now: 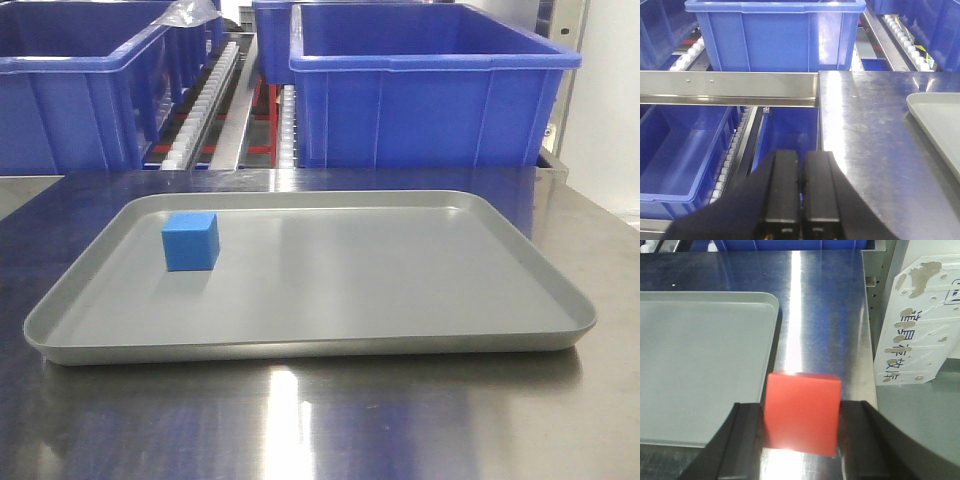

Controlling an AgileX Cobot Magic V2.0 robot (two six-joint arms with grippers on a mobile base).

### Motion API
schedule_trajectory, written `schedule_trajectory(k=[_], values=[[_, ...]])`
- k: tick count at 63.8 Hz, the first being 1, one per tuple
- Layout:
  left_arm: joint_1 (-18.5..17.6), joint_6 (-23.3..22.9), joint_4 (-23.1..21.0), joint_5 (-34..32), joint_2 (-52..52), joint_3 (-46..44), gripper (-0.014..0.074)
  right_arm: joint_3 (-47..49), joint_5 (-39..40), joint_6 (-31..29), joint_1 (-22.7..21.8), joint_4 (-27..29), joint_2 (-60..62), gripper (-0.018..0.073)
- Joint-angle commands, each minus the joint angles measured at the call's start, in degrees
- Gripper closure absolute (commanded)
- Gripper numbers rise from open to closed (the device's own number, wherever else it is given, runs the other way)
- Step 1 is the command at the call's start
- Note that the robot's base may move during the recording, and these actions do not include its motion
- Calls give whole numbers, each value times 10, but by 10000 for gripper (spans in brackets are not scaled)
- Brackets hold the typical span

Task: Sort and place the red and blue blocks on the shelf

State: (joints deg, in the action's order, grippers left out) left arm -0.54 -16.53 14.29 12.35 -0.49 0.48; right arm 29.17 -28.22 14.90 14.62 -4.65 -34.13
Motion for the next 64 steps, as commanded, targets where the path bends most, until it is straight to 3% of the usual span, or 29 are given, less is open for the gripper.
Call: schedule_trajectory(k=[1, 44, 53, 64], values=[[1, -5, -2, -45, -9, 17, 473, 16, 40, 0, -3, -4, 1, 509], [1, -5, -1, -45, -9, 17, 473, 16, 40, 0, -3, -4, 1, 509], [0, -5, -60, -45, -2, 11, 473, 16, 40, 0, -3, -4, 1, 509], [-23, -5, -62, -43, 43, -33, 473, 16, 40, 0, -3, -4, 1, 509]])
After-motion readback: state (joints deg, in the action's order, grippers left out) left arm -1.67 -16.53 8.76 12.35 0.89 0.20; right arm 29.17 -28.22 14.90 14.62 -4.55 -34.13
